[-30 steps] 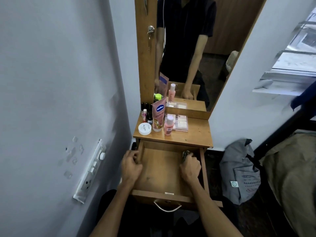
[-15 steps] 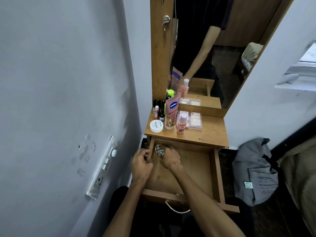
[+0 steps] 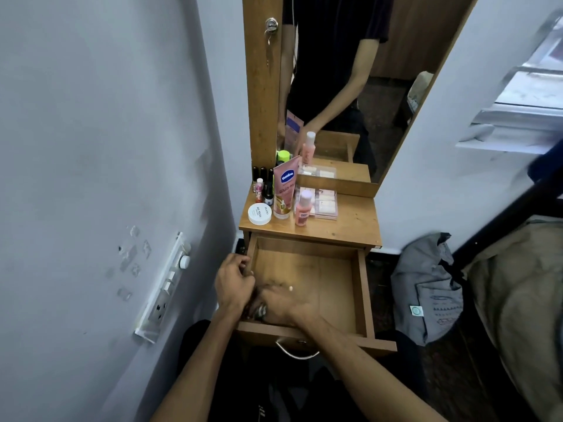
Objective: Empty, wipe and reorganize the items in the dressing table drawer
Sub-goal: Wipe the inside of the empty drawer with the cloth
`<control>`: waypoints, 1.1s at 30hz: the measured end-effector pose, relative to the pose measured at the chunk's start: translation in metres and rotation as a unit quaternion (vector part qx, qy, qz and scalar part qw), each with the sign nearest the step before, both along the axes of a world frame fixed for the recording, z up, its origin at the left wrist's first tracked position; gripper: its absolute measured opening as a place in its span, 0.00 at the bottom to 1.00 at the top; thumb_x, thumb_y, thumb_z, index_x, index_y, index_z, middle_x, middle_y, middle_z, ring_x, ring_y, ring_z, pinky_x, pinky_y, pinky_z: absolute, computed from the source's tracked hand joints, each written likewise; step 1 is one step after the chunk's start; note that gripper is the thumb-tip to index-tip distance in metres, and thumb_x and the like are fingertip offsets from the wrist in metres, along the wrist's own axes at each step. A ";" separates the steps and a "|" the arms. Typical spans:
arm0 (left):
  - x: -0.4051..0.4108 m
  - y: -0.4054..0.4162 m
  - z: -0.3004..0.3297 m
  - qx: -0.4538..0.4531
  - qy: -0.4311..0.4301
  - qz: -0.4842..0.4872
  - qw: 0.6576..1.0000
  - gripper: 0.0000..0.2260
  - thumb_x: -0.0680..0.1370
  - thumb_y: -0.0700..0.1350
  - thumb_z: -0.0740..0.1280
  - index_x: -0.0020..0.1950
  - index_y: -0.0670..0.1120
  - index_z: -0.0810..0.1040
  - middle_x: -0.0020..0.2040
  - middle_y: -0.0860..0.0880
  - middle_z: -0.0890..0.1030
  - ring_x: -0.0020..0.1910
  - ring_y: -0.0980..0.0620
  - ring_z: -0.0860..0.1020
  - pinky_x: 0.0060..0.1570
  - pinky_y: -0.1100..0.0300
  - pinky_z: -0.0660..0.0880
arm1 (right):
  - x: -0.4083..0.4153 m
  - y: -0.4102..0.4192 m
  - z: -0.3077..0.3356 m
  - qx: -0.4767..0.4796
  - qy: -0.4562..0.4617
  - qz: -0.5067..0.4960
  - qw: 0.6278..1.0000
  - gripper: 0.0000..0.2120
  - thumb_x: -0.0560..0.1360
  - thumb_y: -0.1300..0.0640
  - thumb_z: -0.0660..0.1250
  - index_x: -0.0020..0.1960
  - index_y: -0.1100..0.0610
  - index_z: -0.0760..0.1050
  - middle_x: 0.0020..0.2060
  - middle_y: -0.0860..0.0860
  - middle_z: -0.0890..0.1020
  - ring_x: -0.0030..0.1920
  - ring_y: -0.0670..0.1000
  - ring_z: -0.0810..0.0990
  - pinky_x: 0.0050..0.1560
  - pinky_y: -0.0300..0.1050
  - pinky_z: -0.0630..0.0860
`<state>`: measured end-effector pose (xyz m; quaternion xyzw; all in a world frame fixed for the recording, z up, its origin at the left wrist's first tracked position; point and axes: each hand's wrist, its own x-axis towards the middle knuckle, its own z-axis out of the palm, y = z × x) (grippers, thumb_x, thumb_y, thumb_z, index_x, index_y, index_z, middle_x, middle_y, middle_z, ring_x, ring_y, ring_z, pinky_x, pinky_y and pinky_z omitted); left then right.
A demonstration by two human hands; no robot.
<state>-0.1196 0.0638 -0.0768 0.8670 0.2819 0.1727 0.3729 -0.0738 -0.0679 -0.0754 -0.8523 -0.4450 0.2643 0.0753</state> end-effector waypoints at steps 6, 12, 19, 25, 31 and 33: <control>-0.005 -0.003 0.005 0.034 0.029 -0.028 0.999 0.11 0.71 0.35 0.71 0.52 0.45 0.83 0.53 0.50 0.81 0.49 0.48 0.80 0.46 0.57 0.75 | 0.000 0.013 0.010 -0.032 -0.057 0.075 0.995 0.06 0.75 0.56 0.71 0.50 0.51 0.84 0.52 0.51 0.84 0.58 0.54 0.79 0.69 0.55 0.65; -0.008 -0.002 0.008 0.052 0.050 -0.043 0.996 0.14 0.71 0.36 0.72 0.55 0.46 0.83 0.57 0.52 0.81 0.54 0.49 0.80 0.54 0.53 0.77 | 0.004 0.014 0.009 -0.061 -0.139 0.130 0.980 0.07 0.77 0.56 0.69 0.49 0.57 0.83 0.55 0.53 0.84 0.64 0.53 0.75 0.70 0.55 0.62; -0.011 -0.004 0.008 0.060 0.046 -0.055 0.996 0.14 0.72 0.37 0.72 0.56 0.46 0.82 0.58 0.52 0.81 0.56 0.49 0.79 0.56 0.52 0.77 | 0.053 -0.041 0.001 -0.094 -0.125 -0.029 0.987 0.09 0.77 0.61 0.71 0.57 0.60 0.80 0.62 0.58 0.80 0.64 0.58 0.77 0.66 0.58 0.76; -0.010 -0.002 0.007 0.059 0.050 -0.061 0.995 0.14 0.72 0.37 0.72 0.57 0.46 0.82 0.58 0.51 0.80 0.57 0.50 0.78 0.57 0.51 0.77 | 0.076 -0.098 -0.002 -0.171 -0.145 -0.150 0.963 0.15 0.82 0.62 0.63 0.68 0.61 0.76 0.68 0.61 0.75 0.72 0.62 0.69 0.68 0.60 0.74; -0.013 -0.002 0.008 0.056 0.048 -0.069 0.995 0.13 0.72 0.37 0.72 0.56 0.46 0.83 0.59 0.52 0.80 0.58 0.50 0.78 0.58 0.51 0.76 | 0.050 -0.093 -0.006 -0.216 -0.123 -0.183 0.951 0.18 0.82 0.58 0.63 0.71 0.59 0.74 0.69 0.62 0.71 0.71 0.66 0.68 0.66 0.60 0.76; -0.013 -0.001 0.006 0.059 0.052 -0.068 0.995 0.13 0.72 0.37 0.72 0.56 0.47 0.82 0.60 0.52 0.80 0.58 0.50 0.78 0.58 0.51 0.76 | 0.039 -0.097 -0.007 -0.235 -0.109 -0.190 0.947 0.18 0.83 0.56 0.62 0.71 0.60 0.73 0.69 0.63 0.70 0.69 0.65 0.71 0.65 0.58 0.76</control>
